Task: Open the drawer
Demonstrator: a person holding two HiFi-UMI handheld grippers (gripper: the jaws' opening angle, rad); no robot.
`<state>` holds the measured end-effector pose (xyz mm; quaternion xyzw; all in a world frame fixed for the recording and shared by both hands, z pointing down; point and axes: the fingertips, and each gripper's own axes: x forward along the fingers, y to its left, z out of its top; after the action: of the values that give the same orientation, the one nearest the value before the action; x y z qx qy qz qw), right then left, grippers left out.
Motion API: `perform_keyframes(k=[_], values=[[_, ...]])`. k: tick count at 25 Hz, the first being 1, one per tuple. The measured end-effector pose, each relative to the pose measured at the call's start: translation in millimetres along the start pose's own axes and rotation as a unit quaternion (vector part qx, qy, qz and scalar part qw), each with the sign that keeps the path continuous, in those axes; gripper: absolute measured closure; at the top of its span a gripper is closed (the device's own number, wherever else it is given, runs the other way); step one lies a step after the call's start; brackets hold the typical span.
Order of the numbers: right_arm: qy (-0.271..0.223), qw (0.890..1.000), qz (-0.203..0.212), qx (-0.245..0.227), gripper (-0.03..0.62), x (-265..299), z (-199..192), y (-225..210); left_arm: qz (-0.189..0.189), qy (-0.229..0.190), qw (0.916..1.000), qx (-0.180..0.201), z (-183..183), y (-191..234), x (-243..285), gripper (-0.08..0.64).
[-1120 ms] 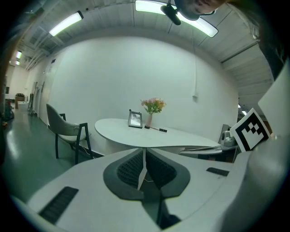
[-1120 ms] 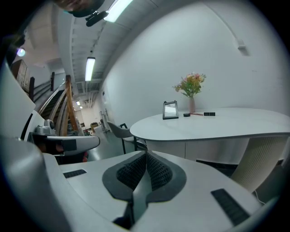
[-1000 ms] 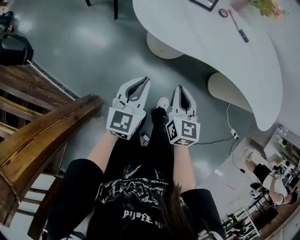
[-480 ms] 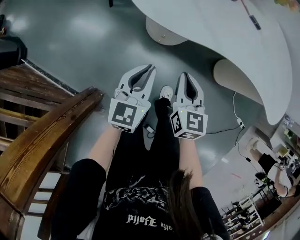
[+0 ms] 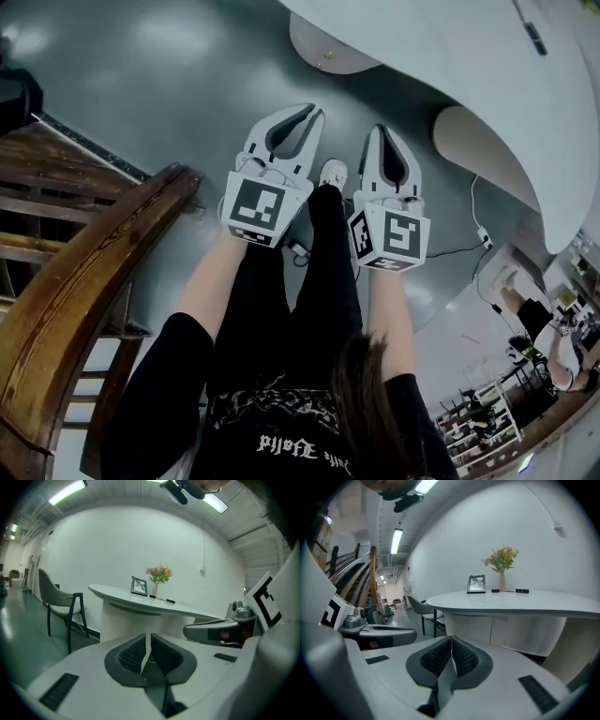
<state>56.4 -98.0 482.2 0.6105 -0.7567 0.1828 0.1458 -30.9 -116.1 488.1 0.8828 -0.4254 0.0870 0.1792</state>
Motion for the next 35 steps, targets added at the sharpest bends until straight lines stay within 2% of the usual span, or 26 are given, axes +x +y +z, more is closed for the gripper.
perform_keyframes(k=[6,10,14,21,31,35], values=[[0.003,1.000,0.019,0.009,0.565,17,-16,1,0.010,0.024,0.9996,0.008,-21,12,24,0.529],[0.007,1.000,0.017,0.015,0.565,26,-28,-2,0.014,0.026,0.9996,0.003,-32,17,38,0.528],[0.008,1.000,0.011,0.020,0.565,36,-38,-8,0.006,0.034,0.9994,0.005,-46,20,53,0.450],[0.011,0.999,-0.003,0.034,0.565,49,-50,-17,0.016,0.041,0.9989,0.012,-62,33,79,0.398],[0.019,0.999,0.006,0.029,0.565,62,-58,-14,0.041,0.035,0.9979,0.036,-65,56,127,0.379],[0.018,0.999,0.010,0.029,0.565,67,-60,-15,0.040,0.040,0.9977,0.037,-75,56,143,0.377]])
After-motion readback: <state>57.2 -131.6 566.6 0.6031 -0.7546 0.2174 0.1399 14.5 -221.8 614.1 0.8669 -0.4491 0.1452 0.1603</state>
